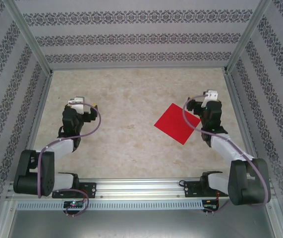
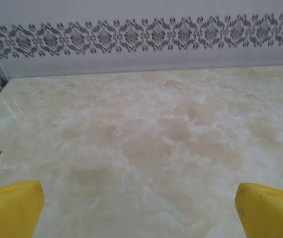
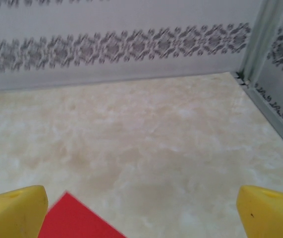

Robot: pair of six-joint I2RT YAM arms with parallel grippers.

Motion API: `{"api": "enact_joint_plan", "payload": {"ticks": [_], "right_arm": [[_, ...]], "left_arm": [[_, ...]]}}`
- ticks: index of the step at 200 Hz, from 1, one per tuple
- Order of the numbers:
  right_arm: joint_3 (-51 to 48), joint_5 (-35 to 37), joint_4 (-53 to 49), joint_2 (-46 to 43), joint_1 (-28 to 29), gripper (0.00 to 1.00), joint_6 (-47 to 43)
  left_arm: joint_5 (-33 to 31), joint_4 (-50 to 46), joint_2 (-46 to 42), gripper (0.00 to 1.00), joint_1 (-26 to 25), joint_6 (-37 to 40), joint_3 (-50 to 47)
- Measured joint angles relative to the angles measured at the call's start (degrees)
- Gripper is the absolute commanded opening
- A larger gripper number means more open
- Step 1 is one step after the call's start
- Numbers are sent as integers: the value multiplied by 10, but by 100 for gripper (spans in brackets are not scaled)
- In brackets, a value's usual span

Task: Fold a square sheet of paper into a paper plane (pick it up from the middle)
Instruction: Move the square sheet of paper to the center of the table.

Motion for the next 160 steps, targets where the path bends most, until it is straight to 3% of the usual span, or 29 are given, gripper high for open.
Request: {"api": "enact_joint_plan", "payload": {"ticks": [26, 56, 92, 160], "right_arm": [[97, -4, -160, -19, -1, 98, 131], [109, -111, -233, -2, -13, 95, 260], [125, -127, -303, 49, 109, 98, 344], [246, -95, -387, 247, 217, 93, 387]], "left_arm": [[-21, -65, -47, 100, 0, -39, 30], [-51, -200, -58, 100, 1, -128, 126], [-44, -306, -68, 100, 5, -249, 165], [124, -383, -36, 100, 7, -334, 165]]}}
